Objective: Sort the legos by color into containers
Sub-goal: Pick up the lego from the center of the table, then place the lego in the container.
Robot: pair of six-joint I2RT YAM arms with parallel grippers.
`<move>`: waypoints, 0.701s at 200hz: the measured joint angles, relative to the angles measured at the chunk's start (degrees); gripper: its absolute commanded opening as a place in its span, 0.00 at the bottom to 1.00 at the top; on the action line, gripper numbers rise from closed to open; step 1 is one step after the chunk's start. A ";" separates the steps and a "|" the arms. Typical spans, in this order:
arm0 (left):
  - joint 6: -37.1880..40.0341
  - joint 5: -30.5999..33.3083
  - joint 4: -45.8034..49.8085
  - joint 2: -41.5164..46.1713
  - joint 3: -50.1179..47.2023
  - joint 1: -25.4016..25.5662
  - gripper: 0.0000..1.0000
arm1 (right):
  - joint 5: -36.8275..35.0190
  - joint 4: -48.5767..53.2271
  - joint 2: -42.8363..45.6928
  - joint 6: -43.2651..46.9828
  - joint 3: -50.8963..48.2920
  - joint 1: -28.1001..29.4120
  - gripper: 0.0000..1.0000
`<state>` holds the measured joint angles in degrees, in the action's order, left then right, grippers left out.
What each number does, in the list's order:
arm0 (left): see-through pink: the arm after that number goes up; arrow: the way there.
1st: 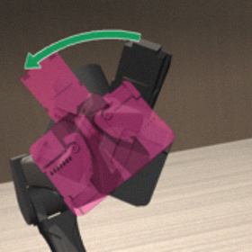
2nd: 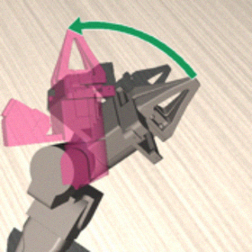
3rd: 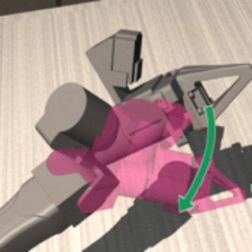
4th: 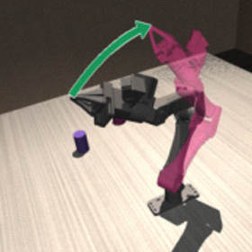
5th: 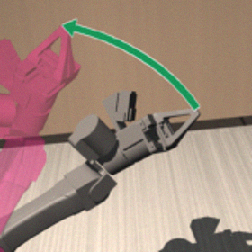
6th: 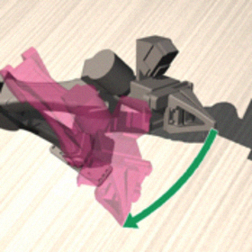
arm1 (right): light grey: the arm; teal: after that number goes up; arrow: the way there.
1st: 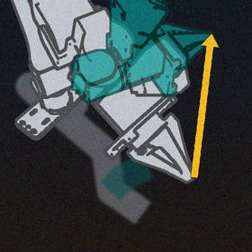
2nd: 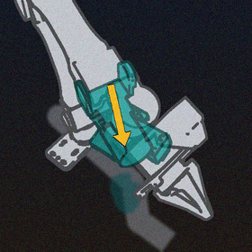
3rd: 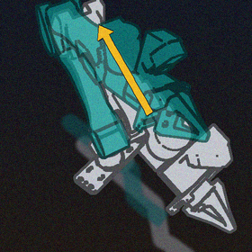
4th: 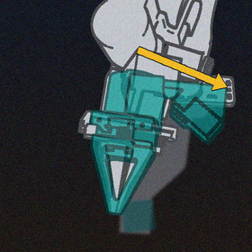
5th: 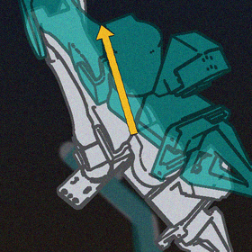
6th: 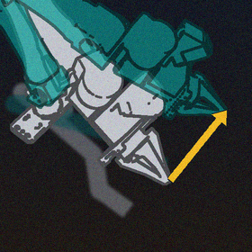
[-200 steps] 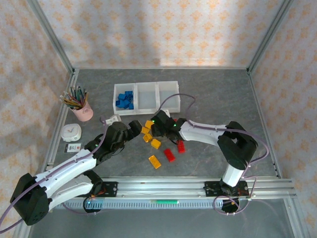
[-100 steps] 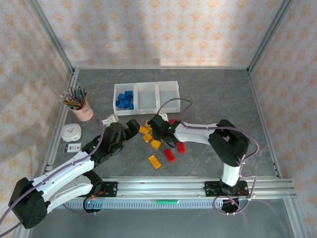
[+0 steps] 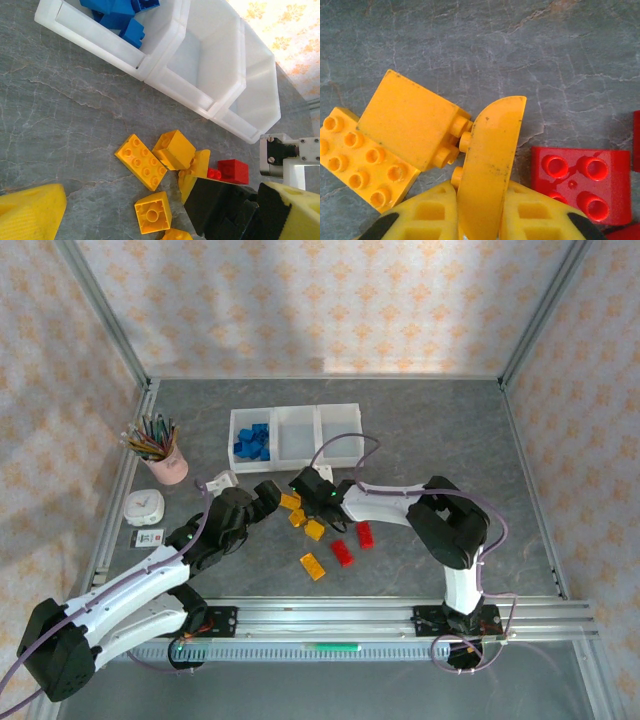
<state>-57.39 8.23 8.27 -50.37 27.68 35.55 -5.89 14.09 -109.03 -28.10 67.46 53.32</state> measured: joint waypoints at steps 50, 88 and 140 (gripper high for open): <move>0.33 0.07 0.13 -0.02 0.28 0.00 0.99 | -0.35 0.57 1.86 1.62 0.00 0.00 0.13; 0.92 2.03 1.66 -0.37 3.82 -0.02 0.99 | 0.31 1.38 7.85 3.30 1.22 -0.85 0.13; 2.25 4.52 4.46 -1.18 8.94 -2.40 0.99 | 2.12 0.66 5.51 7.21 11.19 -5.92 0.13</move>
<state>-55.13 12.75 12.73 -51.55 36.62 33.15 -3.77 14.74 -103.53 -20.88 78.65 47.40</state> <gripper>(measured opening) 0.991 0.136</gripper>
